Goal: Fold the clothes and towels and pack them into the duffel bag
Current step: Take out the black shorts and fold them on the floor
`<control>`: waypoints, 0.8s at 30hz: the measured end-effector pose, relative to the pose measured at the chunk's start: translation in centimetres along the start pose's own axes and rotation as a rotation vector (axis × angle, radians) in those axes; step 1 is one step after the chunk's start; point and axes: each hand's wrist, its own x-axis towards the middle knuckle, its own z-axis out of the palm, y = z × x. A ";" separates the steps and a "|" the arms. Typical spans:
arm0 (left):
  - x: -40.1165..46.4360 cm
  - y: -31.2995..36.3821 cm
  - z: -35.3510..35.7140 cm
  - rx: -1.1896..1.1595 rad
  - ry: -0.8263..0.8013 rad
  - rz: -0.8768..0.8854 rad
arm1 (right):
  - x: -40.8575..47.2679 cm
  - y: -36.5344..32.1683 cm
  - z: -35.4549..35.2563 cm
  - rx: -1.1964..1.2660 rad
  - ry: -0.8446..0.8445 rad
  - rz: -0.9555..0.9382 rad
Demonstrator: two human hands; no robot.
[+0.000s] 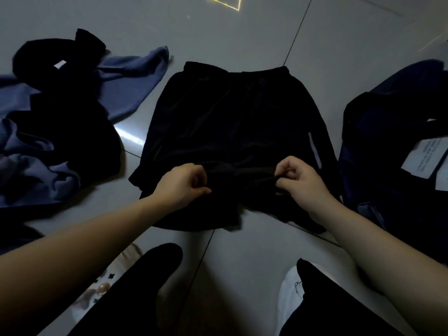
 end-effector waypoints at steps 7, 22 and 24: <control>-0.8 -1.3 0.2 0.407 0.022 0.191 | -0.1 -0.9 1.1 0.354 -0.024 0.112; -3.8 -0.1 -6.9 -0.393 -0.343 0.123 | -1.6 -2.1 0.6 0.584 -0.115 0.157; -4.3 1.0 -4.4 -0.124 -0.005 0.171 | -1.6 -2.3 0.8 0.533 -0.109 0.149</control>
